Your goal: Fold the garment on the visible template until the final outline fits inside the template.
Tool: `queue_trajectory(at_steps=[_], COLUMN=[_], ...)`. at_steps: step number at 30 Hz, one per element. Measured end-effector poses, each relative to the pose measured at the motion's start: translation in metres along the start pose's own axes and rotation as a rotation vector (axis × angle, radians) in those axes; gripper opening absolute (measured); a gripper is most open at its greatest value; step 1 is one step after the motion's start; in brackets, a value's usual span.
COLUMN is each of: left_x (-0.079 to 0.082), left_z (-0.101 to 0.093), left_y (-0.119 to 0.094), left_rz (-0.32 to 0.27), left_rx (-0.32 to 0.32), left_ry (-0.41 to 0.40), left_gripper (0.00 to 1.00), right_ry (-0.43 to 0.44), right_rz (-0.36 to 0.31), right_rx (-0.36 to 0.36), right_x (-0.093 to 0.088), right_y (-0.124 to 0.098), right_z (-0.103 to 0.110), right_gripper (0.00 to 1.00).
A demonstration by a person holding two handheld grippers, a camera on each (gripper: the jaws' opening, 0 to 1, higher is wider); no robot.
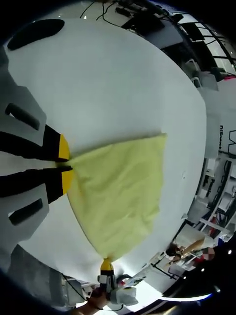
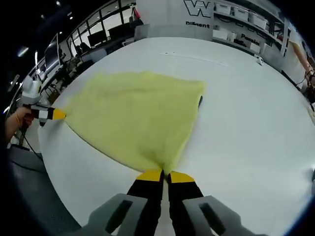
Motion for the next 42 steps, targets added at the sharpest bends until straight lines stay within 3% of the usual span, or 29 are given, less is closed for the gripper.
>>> queue_trajectory(at_steps=[3,5,6,10,15,21,29,36,42], left_x=[0.001,0.002,0.003,0.008,0.008,0.0,-0.013,-0.022,-0.032], left_z=[0.001,0.003,0.003,-0.005,-0.008,-0.014,-0.02,-0.029,-0.032], left_y=[0.0,0.0,-0.002,-0.009,-0.021,-0.039,-0.054,-0.07,-0.075], left_rz=[-0.014,-0.026,-0.049,-0.15,-0.175,-0.221,-0.239,-0.268,-0.257], left_rx=[0.006,0.037,0.053,0.012,0.025,0.027,0.033,0.028,0.037], left_ry=[0.023,0.05,0.076,0.081,0.083,0.068,0.043,0.057,0.045], left_gripper=[0.09,0.16,0.23,0.58,0.73,0.91,0.99,0.99,0.99], right_ry=[-0.006,0.001,0.008,0.028,-0.019,-0.053,-0.046,-0.011,-0.01], right_rz=[-0.002,-0.001,-0.015,-0.135,-0.158,-0.199,-0.211,-0.234,-0.249], right_rx=[0.008,0.01,0.002,0.018,0.021,0.034,0.05,0.063,0.046], right_x=[0.001,0.001,0.001,0.009,0.011,0.009,-0.007,-0.02,-0.029], right_y=[0.001,0.0,-0.002,-0.011,-0.021,-0.034,-0.043,-0.054,-0.066], right_z=[-0.002,-0.004,-0.005,-0.002,0.01,0.029,0.044,0.047,0.049], right_gripper=[0.0,0.06,0.1,0.37,0.61,0.74,0.91,0.97,0.99])
Point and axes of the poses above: the point that each gripper's makers call its tool centre point, and the gripper's own axes: y roughly forward along the fingers, z roughly to its left, x roughly out of its top, the point moved 9 cm from there along -y, roughly backward along the fingers, and after that the axes turned 14 degrees about z, right-handed, at the moved point
